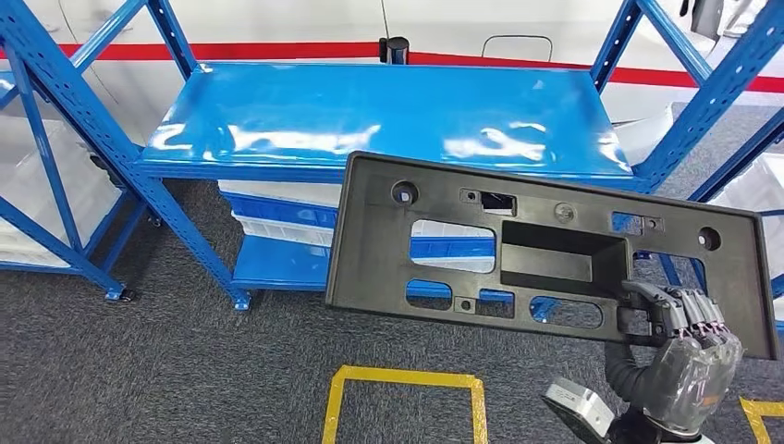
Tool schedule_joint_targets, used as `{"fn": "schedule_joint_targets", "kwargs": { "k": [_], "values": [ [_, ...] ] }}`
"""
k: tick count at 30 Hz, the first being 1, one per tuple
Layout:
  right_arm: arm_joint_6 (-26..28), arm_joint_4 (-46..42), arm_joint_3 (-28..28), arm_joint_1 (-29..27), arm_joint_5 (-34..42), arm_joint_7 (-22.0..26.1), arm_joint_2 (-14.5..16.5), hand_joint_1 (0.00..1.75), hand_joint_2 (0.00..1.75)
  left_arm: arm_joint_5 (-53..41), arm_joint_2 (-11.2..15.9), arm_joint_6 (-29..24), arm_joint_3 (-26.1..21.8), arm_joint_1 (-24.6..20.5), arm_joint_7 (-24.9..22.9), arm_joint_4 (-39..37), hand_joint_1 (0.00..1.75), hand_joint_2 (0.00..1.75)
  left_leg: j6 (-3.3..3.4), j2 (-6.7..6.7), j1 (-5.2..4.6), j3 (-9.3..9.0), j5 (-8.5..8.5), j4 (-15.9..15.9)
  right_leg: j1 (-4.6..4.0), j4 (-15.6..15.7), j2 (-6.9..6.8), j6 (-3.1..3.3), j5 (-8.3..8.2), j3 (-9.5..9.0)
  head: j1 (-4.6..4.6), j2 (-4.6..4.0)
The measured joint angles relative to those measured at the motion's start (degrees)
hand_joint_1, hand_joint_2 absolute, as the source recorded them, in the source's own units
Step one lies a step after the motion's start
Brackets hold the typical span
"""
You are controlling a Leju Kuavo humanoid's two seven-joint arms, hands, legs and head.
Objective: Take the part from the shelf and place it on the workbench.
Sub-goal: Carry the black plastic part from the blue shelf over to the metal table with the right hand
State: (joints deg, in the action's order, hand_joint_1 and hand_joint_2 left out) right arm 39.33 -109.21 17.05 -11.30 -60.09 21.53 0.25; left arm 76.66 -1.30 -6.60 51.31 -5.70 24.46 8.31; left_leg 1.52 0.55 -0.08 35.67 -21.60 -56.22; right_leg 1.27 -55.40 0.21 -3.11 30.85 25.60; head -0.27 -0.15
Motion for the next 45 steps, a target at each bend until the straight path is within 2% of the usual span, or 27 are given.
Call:
{"fn": "schedule_joint_targets", "kwargs": {
  "k": [2, 3, 4, 6, 7, 8, 9, 10, 11, 13, 15, 18, 20, 22, 23, 25, 27, 28, 30, 32, 34, 36, 38, 39, 41, 43, 45],
  "values": [
    [-0.58, 0.19, 0.10, -0.44, 1.49, 0.59, -0.18, 1.75, 1.75, 0.57, 0.07, -0.32, -0.30, 0.17, 0.14, -0.02, 0.00, 1.75, -0.73, -0.09, 0.19, 0.47, 0.39, -0.30, 0.05, 0.05, -0.01, 1.01, -0.35, 0.91, -0.05, 0.00],
    [-1.02, 0.34, 0.14, -0.50, 2.15, 0.97, -0.25, 1.75, 1.75, 0.84, 0.10, -0.50, -0.51, 0.29, 0.17, -0.03, 0.00, 1.75, -1.04, -0.17, 0.36, 0.85, -0.54, -0.96, 0.16, -0.03, -0.09, 1.70, -0.79, 1.33, -0.10, 0.00],
    [-1.45, 0.51, 0.18, -0.51, 2.77, 1.33, -0.29, 1.75, 1.75, 1.09, 0.14, -0.73, -0.76, 0.40, 0.20, -0.04, 0.00, 1.75, -1.33, -0.27, 0.50, 1.47, -2.46, -2.54, 0.30, -0.01, -0.18, 2.40, -1.33, 1.82, -0.13, 0.00],
    [-2.46, 0.94, 0.24, -0.50, 4.43, 2.08, -0.40, 1.75, 1.75, 1.44, 0.16, -1.07, -1.24, 0.54, 0.21, -0.05, 0.00, 1.75, -1.82, -0.41, 0.68, 3.31, -8.26, -8.76, 0.23, -0.04, -0.32, 3.32, -2.45, 2.90, -0.22, 0.00],
    [-3.01, 1.25, 0.25, -0.49, 5.47, 2.49, -0.51, 1.75, 1.75, 1.59, 0.16, -1.16, -1.45, 0.57, 0.21, -0.05, 0.00, 1.75, -2.00, -0.44, 0.71, 4.18, -10.51, -12.54, 0.08, -0.09, -0.37, 3.45, -3.00, 3.48, -0.23, 0.00],
    [-3.47, 1.60, 0.26, -0.48, 6.44, 2.88, -0.67, 1.75, 1.75, 1.73, 0.16, -1.19, -1.58, 0.58, 0.21, -0.05, 0.00, 1.75, -2.09, -0.44, 0.72, 4.54, -11.50, -15.46, -0.05, -0.20, -0.40, 3.44, -3.56, 4.11, -0.23, 0.00],
    [-3.82, 1.99, 0.27, -0.47, 7.25, 3.29, -0.85, 1.75, 1.75, 1.85, 0.17, -1.21, -1.69, 0.59, 0.21, -0.05, 0.00, 1.75, -2.07, -0.44, 0.72, 4.06, -11.28, -16.73, -0.16, -0.37, -0.42, 3.37, -4.08, 4.78, -0.25, 0.00],
    [-3.97, 2.37, 0.28, -0.47, 7.78, 3.62, -1.04, 1.75, 1.75, 1.95, 0.18, -1.22, -1.79, 0.60, 0.22, -0.05, 0.00, 1.75, -1.90, -0.45, 0.71, 2.41, -10.05, -15.62, -0.24, -0.58, -0.41, 3.23, -4.51, 5.54, -0.25, 0.00],
    [-3.99, 2.68, 0.29, -0.47, 8.12, 3.90, -1.20, 1.75, 1.75, 1.99, 0.20, -1.21, -1.87, 0.60, 0.23, -0.05, 0.00, 1.75, -1.61, -0.48, 0.70, -0.30, -8.57, -12.42, -0.29, -0.82, -0.39, 3.09, -4.86, 6.17, -0.26, 0.00],
    [-3.94, 3.15, 0.36, -0.47, 8.71, 4.48, -1.44, 1.75, 1.75, 2.05, 0.31, -1.17, -2.11, 0.56, 0.33, -0.05, 0.00, 1.75, -0.85, -0.61, 0.54, -6.26, -7.66, -3.88, -0.45, -1.14, -0.39, 2.62, -5.49, 7.01, -0.21, 0.00],
    [-3.84, 3.53, 0.54, -0.43, 9.24, 5.02, -1.60, 1.75, 1.75, 2.16, 0.42, -1.15, -2.44, 0.60, 0.51, -0.05, 0.00, 1.75, -0.26, -0.71, 0.16, -8.72, -8.13, 0.40, -0.46, -1.15, -0.46, 1.88, -6.17, 7.32, -0.23, 0.00],
    [-3.68, 4.06, 0.90, -0.36, 9.61, 5.61, -1.85, 1.75, 1.75, 2.45, 0.37, -1.25, -2.80, 0.67, 0.76, -0.05, 0.00, 1.75, 0.81, -0.50, 0.05, -8.06, -6.73, 1.30, -0.43, -1.55, -0.49, 0.93, -6.38, 7.90, -0.33, 0.00],
    [-3.53, 4.43, 1.07, -0.22, 9.72, 5.90, -2.13, 1.75, 1.75, 2.57, 0.31, -1.34, -2.98, 0.61, 0.87, -0.05, 0.00, 1.75, 1.59, -0.15, 0.29, -6.98, -5.21, 1.99, -0.60, -5.15, -0.40, 1.24, -3.15, 9.69, -0.03, 0.00],
    [-3.40, 4.77, 1.18, -0.15, 9.79, 5.99, -2.36, 1.75, 1.75, 2.60, 0.32, -1.39, -3.09, 0.61, 0.92, -0.05, 0.00, 1.75, 1.84, 0.02, 0.19, -5.51, -4.04, 1.96, -0.51, -12.27, -0.32, 1.72, 1.64, 12.16, 0.23, 0.00],
    [-3.36, 4.95, 1.19, -0.15, 9.81, 5.99, -2.48, 1.75, 1.75, 2.59, 0.30, -1.41, -3.10, 0.65, 0.91, -0.05, 0.00, 1.75, 1.78, 0.07, 0.19, -4.77, -3.47, 1.90, -0.43, -15.73, -0.32, 1.57, 3.15, 12.95, 0.27, 0.00],
    [-3.29, 5.30, 1.20, -0.17, 9.84, 6.00, -2.71, 1.75, 1.75, 2.59, 0.27, -1.44, -3.10, 0.69, 0.91, -0.05, 0.00, 1.75, 1.53, 0.17, 0.25, -3.30, -2.34, 1.73, -0.18, -17.06, -0.33, 0.42, 2.80, 11.59, 0.32, 0.00],
    [-3.20, 5.51, 1.22, -0.16, 9.84, 6.01, -2.93, 1.75, 1.75, 2.59, 0.25, -1.50, -3.11, 0.71, 0.90, -0.05, 0.00, 1.75, 1.00, 0.19, 0.34, -1.91, -1.37, 1.28, 0.25, -10.34, -0.36, -0.87, 0.46, 6.07, 0.35, 0.00],
    [-3.15, 5.54, 1.24, -0.12, 9.84, 6.01, -2.99, 1.75, 1.75, 2.59, 0.27, -1.55, -3.12, 0.70, 0.89, -0.05, 0.00, 1.75, 0.72, 0.17, 0.28, -1.28, -1.08, 0.83, 0.30, -5.76, -0.32, -1.08, -0.11, 2.90, 0.40, 0.00],
    [-2.95, 5.58, 1.29, -0.13, 9.83, 6.01, -3.04, 1.75, 1.75, 2.60, 0.34, -1.70, -3.13, 0.70, 0.90, -0.05, 0.00, 1.75, 0.02, 0.14, 0.08, -0.35, -0.48, -0.02, 0.21, -0.40, -0.11, -0.67, 0.00, -0.16, 0.41, 0.00],
    [-2.76, 5.66, 1.35, -0.22, 9.80, 6.01, -3.05, 1.75, 1.75, 2.64, 0.45, -1.80, -3.15, 0.79, 0.91, -0.05, 0.00, 1.75, -0.65, 0.09, 0.12, 0.14, 0.16, -0.32, 0.07, -0.02, 0.04, 0.24, -0.01, 0.41, 0.32, 0.00],
    [-2.65, 5.72, 1.45, -0.18, 9.77, 6.01, -3.10, 1.75, 1.75, 2.70, 0.58, -1.86, -3.16, 0.91, 0.90, -0.07, 0.00, 1.75, -1.25, -0.05, 0.43, 0.84, -1.55, -1.63, 0.30, -0.16, -0.13, 1.40, -0.77, 1.23, 0.23, 0.00],
    [-2.58, 5.74, 1.62, -0.09, 9.75, 6.01, -3.15, 1.75, 1.75, 2.78, 0.65, -1.89, -3.18, 0.98, 0.89, -0.07, 0.00, 1.75, -1.79, -0.15, 0.63, 2.47, -7.03, -6.99, 0.35, -0.17, -0.33, 2.49, -1.86, 2.34, 0.13, 0.00],
    [-2.56, 5.81, 1.78, -0.04, 9.75, 6.01, -3.16, 1.75, 1.75, 2.84, 0.64, -1.89, -3.19, 1.01, 0.89, -0.07, 0.00, 1.75, -2.06, -0.16, 0.66, 4.17, -11.75, -14.48, 0.08, -0.30, -0.40, 2.89, -2.98, 3.56, 0.09, 0.00],
    [-2.56, 5.88, 1.85, -0.03, 9.75, 6.01, -3.17, 1.75, 1.75, 2.89, 0.64, -1.90, -3.19, 1.00, 0.87, -0.07, 0.00, 1.75, -2.03, -0.16, 0.67, 4.26, -12.24, -16.77, -0.05, -0.42, -0.41, 2.89, -3.51, 4.24, 0.10, 0.00],
    [-2.60, 6.06, 1.99, 0.09, 9.77, 6.01, -3.19, 1.75, 1.75, 3.09, 0.64, -2.00, -3.20, 1.00, 0.81, -0.07, 0.00, 1.75, -1.57, -0.21, 0.65, 1.46, -10.20, -15.33, -0.28, -0.76, -0.40, 2.78, -4.40, 5.63, 0.09, 0.00],
    [-2.73, 6.17, 2.21, 0.44, 9.88, 6.01, -3.18, 1.75, 1.75, 3.31, 0.76, -2.22, -3.27, 0.93, 0.75, -0.07, 0.00, 1.75, -0.53, -0.47, 0.43, -4.64, -8.13, -7.13, -0.49, -1.02, -0.36, 2.47, -5.12, 6.54, 0.08, 0.00],
    [-2.91, 6.25, 2.49, 1.08, 10.07, 6.01, -3.17, 1.75, 1.75, 3.51, 0.94, -2.42, -3.56, 0.82, 0.72, -0.07, 0.00, 1.75, 0.28, -0.71, -0.01, -8.77, -8.03, -0.67, -0.51, -1.09, -0.40, 1.84, -5.86, 6.99, 0.11, 0.00]
  ]
}}
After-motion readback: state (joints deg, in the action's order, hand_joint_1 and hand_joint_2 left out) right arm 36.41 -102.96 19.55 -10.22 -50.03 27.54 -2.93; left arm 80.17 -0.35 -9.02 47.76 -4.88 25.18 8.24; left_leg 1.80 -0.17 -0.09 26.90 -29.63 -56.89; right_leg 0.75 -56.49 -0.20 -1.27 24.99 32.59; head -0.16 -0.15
